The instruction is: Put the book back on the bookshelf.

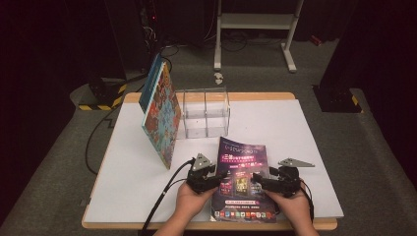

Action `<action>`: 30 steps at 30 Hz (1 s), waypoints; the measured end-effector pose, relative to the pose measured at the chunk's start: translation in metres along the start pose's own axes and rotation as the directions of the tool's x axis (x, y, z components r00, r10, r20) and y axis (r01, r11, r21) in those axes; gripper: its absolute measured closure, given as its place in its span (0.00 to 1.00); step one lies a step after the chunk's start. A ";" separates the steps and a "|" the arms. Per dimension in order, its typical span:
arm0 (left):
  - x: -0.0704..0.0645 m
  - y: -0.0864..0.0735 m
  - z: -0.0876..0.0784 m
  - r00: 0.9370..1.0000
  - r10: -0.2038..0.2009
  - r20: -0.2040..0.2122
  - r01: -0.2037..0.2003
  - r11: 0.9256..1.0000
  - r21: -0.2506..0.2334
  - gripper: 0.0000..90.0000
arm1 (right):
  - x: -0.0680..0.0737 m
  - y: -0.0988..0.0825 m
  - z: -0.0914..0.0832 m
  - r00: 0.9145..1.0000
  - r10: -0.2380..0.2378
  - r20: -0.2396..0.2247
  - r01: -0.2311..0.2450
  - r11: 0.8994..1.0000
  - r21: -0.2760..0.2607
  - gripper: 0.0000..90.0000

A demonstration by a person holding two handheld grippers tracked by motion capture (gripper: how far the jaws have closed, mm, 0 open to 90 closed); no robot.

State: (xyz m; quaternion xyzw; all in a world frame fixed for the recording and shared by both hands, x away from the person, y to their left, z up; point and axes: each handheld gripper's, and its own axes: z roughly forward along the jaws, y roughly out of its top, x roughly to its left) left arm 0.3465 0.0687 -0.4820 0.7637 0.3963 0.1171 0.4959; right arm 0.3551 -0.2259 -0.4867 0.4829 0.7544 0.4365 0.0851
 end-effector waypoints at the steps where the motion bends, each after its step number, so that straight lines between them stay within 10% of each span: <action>1: -0.002 0.001 -0.001 1.000 0.016 -0.003 -0.017 1.000 -0.015 0.74 | 0.001 0.000 0.000 1.000 -0.006 0.006 0.006 1.000 0.000 0.27; 11: -0.017 0.005 -0.013 0.988 0.144 -0.062 -0.149 0.985 -0.086 0.89 | 0.007 0.004 -0.011 0.997 -0.051 0.052 0.052 0.998 -0.032 0.51; 30: 0.009 0.008 -0.060 0.979 0.132 -0.158 -0.162 0.967 -0.196 0.90 | 0.053 0.036 -0.017 0.987 -0.162 -0.013 0.158 0.975 -0.157 0.78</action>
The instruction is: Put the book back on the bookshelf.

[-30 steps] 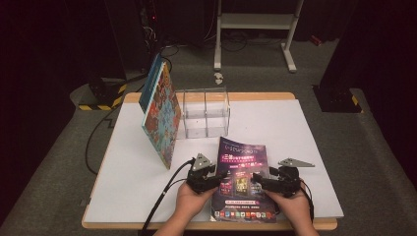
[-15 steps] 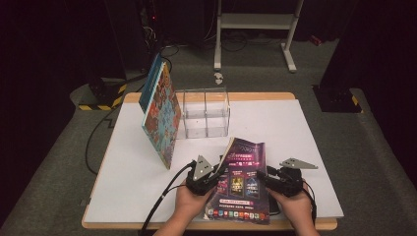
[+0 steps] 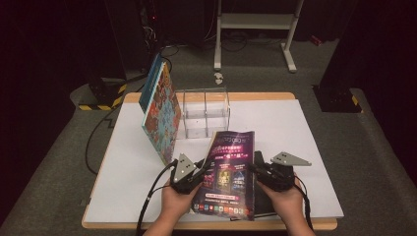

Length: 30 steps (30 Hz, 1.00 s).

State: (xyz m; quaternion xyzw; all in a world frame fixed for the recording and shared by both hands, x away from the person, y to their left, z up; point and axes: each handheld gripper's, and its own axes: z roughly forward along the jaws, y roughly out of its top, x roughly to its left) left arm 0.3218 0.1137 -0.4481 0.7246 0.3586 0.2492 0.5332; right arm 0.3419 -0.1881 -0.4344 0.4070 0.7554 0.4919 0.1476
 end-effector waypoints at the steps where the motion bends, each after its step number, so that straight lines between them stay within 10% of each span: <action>1: 0.005 0.001 -0.003 1.000 0.000 -0.019 0.000 1.000 -0.012 0.90 | 0.004 0.004 0.003 1.000 -0.010 -0.003 0.010 1.000 -0.009 0.79; 14: 0.050 0.015 -0.019 0.985 -0.060 -0.164 0.039 0.991 -0.127 0.92 | 0.051 0.050 0.053 0.994 -0.113 0.000 0.112 0.990 -0.084 0.87; 30: 0.055 0.003 -0.025 0.981 -0.086 -0.175 0.048 0.976 -0.211 0.88 | 0.058 0.044 0.052 0.989 -0.146 -0.008 0.142 0.973 -0.180 0.90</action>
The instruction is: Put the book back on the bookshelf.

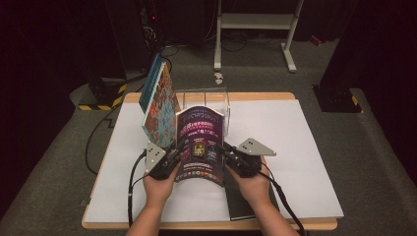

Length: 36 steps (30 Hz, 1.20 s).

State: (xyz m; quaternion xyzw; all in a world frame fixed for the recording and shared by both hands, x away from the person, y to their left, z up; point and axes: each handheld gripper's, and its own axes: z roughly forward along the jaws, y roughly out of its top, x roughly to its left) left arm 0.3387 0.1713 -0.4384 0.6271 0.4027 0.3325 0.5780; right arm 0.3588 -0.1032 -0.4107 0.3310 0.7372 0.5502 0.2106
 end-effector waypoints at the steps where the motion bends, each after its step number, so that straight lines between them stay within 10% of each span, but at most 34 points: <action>1: 0.001 -0.001 -0.003 1.000 -0.004 0.004 0.004 1.000 -0.003 0.88 | 0.002 -0.001 -0.003 1.000 -0.007 -0.008 0.007 1.000 -0.005 0.90; 15: -0.004 -0.007 -0.028 0.999 0.001 0.049 -0.001 1.000 -0.008 0.59 | 0.028 -0.029 -0.043 0.995 -0.073 -0.074 0.070 0.997 -0.041 0.78; 28: -0.003 -0.009 -0.033 0.998 0.005 0.055 -0.005 1.000 -0.013 0.54 | 0.025 -0.018 -0.021 0.989 -0.067 -0.135 0.065 0.998 -0.024 0.66; 32: -0.003 -0.009 -0.034 0.998 0.002 0.060 -0.001 1.000 -0.008 0.53 | 0.026 -0.012 -0.017 0.989 -0.075 -0.124 0.076 0.997 -0.003 0.90; 36: -0.003 -0.009 -0.035 0.999 0.005 0.052 -0.005 1.000 -0.006 0.53 | 0.032 -0.012 -0.016 0.992 -0.110 -0.063 0.110 0.994 -0.014 0.93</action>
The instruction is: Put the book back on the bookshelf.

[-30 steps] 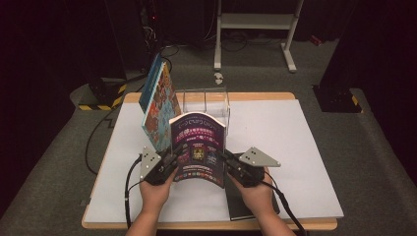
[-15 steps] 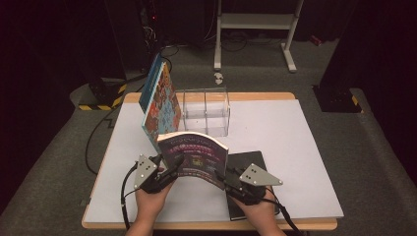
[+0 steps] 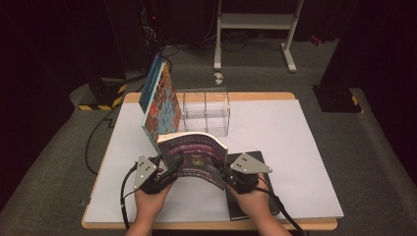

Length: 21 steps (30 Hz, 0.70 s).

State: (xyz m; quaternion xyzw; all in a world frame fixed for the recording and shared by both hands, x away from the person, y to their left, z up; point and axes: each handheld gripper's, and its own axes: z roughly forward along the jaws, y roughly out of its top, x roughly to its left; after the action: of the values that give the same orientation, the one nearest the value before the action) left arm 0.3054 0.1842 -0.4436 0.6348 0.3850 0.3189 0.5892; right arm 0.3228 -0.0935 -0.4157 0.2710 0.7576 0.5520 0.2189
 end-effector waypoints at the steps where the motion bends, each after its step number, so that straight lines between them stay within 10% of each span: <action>1: 0.000 0.000 0.000 1.000 0.001 -0.001 -0.001 1.000 0.002 0.53 | 0.001 -0.001 0.000 1.000 0.000 0.016 0.001 1.000 -0.012 0.93; 12: 0.002 0.000 -0.002 1.000 -0.013 0.000 0.013 1.000 0.000 0.53 | 0.001 -0.006 0.001 0.989 0.054 0.141 -0.043 0.996 -0.077 0.93; 21: -0.021 0.010 0.007 0.993 -0.017 0.116 0.016 1.000 0.011 0.40 | -0.003 -0.008 -0.002 0.987 0.067 0.143 -0.057 0.995 -0.077 0.90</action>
State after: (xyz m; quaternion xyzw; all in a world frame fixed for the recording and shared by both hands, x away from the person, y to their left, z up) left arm 0.3021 0.1628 -0.4334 0.6521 0.3568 0.2747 0.6099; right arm 0.3223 -0.0985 -0.4231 0.3259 0.7104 0.5643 0.2660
